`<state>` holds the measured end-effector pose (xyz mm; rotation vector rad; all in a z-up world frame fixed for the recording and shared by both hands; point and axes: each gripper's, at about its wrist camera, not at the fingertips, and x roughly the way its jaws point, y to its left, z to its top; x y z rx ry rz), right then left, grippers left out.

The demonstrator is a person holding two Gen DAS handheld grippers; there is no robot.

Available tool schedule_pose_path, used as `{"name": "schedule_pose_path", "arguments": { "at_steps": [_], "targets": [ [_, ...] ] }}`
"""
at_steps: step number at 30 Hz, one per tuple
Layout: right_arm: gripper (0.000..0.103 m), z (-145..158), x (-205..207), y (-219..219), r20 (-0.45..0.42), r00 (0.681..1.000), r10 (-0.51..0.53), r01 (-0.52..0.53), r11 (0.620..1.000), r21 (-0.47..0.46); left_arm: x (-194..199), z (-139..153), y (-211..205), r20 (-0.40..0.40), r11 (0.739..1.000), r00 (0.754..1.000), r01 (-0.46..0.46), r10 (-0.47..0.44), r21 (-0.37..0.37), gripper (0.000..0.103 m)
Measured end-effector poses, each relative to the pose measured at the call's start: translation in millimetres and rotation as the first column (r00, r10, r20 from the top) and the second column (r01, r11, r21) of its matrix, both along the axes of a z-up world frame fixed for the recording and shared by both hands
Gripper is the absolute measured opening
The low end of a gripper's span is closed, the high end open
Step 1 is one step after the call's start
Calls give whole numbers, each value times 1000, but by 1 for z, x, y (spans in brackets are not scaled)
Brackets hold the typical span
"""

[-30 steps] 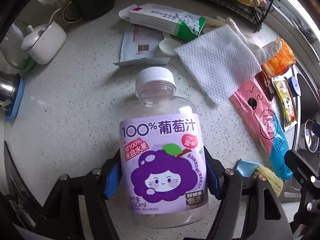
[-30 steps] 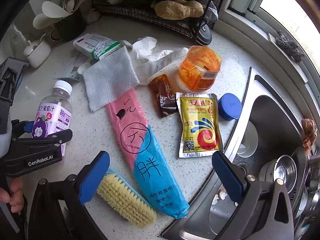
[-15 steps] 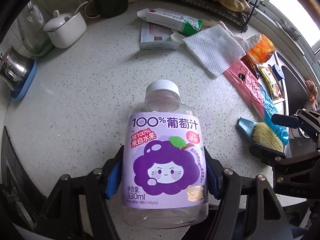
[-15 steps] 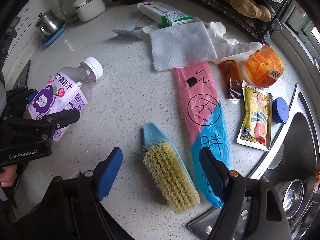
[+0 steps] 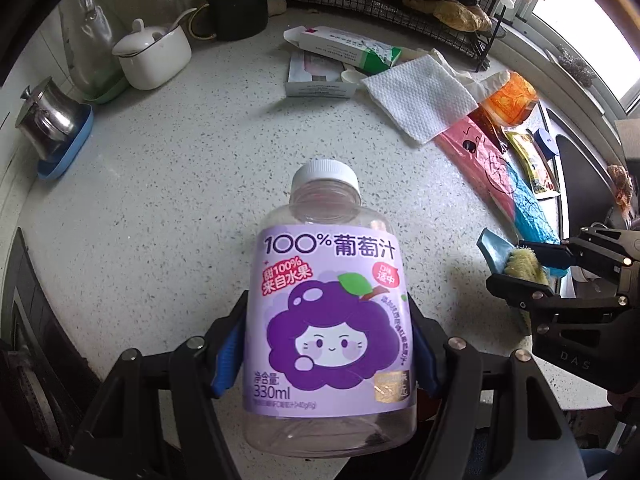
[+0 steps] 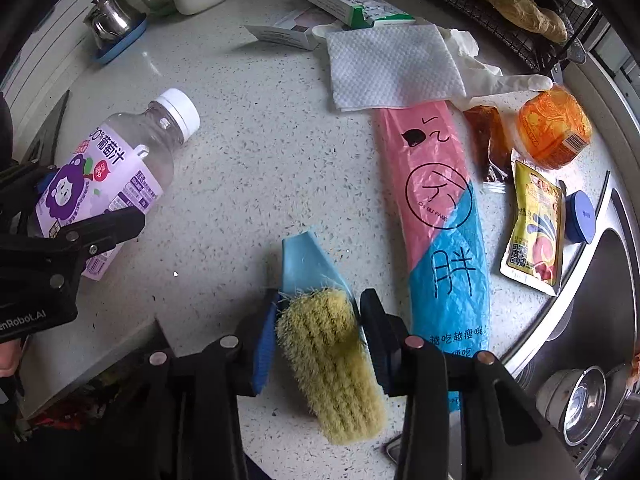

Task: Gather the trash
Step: 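Grasp the yellow scrub brush with the right tool while the left tool holds the bottle, then carry the bottle and brush down toward the red basin on the floor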

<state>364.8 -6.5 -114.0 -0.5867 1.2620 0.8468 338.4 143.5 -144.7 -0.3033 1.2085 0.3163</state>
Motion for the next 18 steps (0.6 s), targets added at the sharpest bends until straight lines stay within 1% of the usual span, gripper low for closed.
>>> {"name": "schedule_pose_path", "arguments": {
  "at_steps": [2,3,6,10,13,14,18],
  "targets": [
    [38,19,-12,-13,10,1000,-3,3,999,41,-9,9,-14,16,1000,1000,-12,12,12,67],
    [37,30,-13,-26,12,1000,-1,0,998,64,-17,15,-21,25,1000,999,-20,19,18,67],
    [37,55,-34,-60,27,999,28,-31,992,125,-33,30,-50,54,998,997,-54,51,44,67],
    [37,75,-50,-107,58,994,88,-97,977,190,-63,43,-100,70,986,990,-130,123,104,67],
    [36,85,-73,-137,69,987,145,-157,960,231,-90,54,-138,89,974,979,-194,184,114,67],
    [36,77,-69,-152,65,984,165,-176,953,246,-97,58,-150,100,971,975,-209,198,114,67],
    [36,74,-89,-184,74,976,203,-215,941,260,-122,69,-195,110,956,964,-256,241,145,67]
  ]
}}
